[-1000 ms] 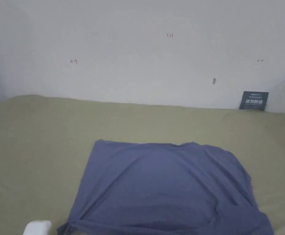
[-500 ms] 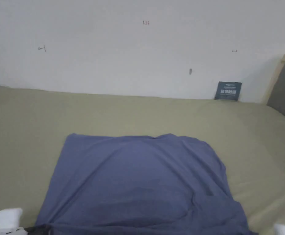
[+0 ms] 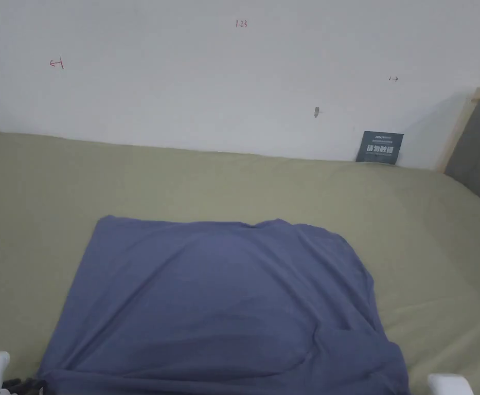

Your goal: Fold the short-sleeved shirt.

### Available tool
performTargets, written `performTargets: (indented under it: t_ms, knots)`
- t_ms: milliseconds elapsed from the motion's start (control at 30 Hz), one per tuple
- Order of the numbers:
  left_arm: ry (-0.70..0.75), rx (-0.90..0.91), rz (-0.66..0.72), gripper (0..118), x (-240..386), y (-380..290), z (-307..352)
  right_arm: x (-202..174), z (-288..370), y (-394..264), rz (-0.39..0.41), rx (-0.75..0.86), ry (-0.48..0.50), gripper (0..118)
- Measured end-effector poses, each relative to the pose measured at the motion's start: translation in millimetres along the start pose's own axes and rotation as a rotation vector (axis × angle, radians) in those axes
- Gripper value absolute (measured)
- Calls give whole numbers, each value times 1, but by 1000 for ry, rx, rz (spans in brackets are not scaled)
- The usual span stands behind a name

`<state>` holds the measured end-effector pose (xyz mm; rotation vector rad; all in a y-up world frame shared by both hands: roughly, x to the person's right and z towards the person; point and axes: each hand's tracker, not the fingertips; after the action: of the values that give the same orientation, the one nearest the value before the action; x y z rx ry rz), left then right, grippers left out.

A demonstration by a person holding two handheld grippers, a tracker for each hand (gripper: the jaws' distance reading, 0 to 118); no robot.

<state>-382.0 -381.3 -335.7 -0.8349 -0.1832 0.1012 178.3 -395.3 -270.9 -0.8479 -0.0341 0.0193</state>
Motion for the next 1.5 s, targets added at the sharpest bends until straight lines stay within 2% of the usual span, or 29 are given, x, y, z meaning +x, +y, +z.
performTargets:
  t_ms: [33,100,200,300,533,700,767,867,933,1067,1233,1267,1333,1367,1400,1433,1467,1500]
  knots:
    - [-1,-4,-2,8,0,2,0,-1,1,-3,9,15,-47,10]
    - [1,-7,-10,8,3,4,2,4,3,-4,-28,18,26,10]
    - [-2,-3,-23,8,4,11,6,9,11,1,-45,96,4,10]
    - [-18,24,-41,8,6,21,15,11,17,12,-51,135,22,10]
    - [-49,34,-109,8,3,72,19,22,6,68,-51,163,20,10]
    - [-80,-35,-71,8,-15,116,-11,35,-24,113,-72,144,27,10]
    - [-83,-89,-47,8,-21,134,-30,37,-40,130,-50,127,26,10]
    - [-72,-114,-80,8,-23,150,-54,38,-66,149,-20,82,22,10]
    - [-61,-139,-85,8,-25,161,-72,40,-84,160,-24,55,9,10]
    - [-35,-198,-107,8,-24,167,-104,41,-112,174,-57,39,14,10]
    - [-7,-191,-127,9,-15,166,-122,39,-141,179,-37,3,-10,10]
    - [-5,-182,-118,16,-15,166,-123,37,-141,179,-65,3,-8,15]
    - [76,-154,-96,65,-13,167,-121,39,-142,182,-132,-23,-49,59]
    - [85,-147,-86,65,-13,168,-115,39,-139,182,-132,-19,-54,59]
    - [56,-128,-75,72,-13,166,-106,40,-132,179,-126,-8,-41,69]
    - [19,-92,-67,80,-12,164,-95,40,-121,177,-119,32,-22,85]
    - [14,-73,-67,81,-9,162,-85,39,-111,176,-103,58,-7,96]
    - [29,-52,-68,81,-8,159,-73,36,-99,173,-80,72,-6,93]
